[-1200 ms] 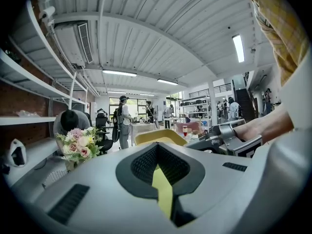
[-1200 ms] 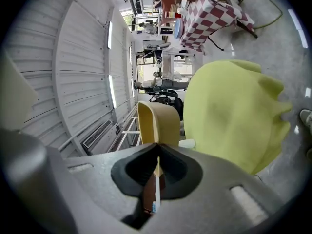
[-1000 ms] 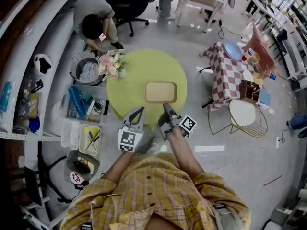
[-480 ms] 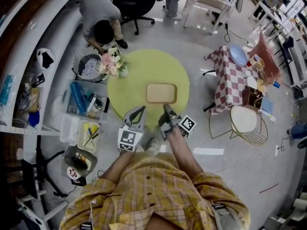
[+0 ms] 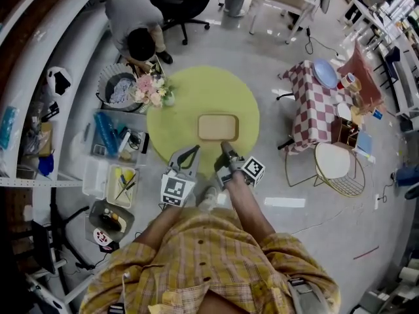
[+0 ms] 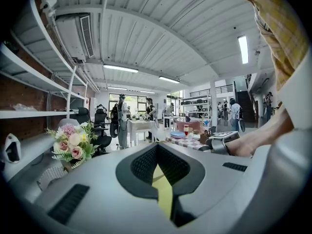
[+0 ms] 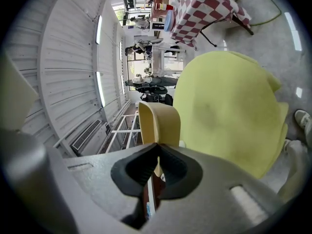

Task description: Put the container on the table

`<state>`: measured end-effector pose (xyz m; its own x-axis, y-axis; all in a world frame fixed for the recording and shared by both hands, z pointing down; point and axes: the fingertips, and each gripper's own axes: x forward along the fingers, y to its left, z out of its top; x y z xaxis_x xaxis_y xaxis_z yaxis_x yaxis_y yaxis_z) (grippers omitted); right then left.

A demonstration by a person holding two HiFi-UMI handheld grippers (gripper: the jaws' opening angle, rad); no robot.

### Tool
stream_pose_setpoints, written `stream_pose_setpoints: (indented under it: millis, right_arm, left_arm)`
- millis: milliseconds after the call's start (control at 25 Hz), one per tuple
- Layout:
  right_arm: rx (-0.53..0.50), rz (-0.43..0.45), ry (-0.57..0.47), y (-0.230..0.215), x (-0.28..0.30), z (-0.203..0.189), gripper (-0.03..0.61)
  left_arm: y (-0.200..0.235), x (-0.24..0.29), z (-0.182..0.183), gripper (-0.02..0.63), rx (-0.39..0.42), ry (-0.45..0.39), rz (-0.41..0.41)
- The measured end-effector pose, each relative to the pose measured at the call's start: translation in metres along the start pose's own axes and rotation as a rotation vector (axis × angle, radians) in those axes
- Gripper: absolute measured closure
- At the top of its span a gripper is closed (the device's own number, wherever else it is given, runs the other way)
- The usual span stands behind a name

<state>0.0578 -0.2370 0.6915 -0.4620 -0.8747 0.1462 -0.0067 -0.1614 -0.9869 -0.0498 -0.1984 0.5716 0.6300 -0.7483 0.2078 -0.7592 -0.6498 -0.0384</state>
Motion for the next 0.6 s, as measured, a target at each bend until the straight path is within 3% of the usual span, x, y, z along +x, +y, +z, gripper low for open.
stream_pose_setpoints:
  millis: [600]
  right_arm:
    - [0.006, -0.050, -0.019, -0.035, 0.039, -0.005, 0.568]
  left_arm:
    - [0.025, 0.008, -0.010, 0.607, -0.004, 0.013, -0.032]
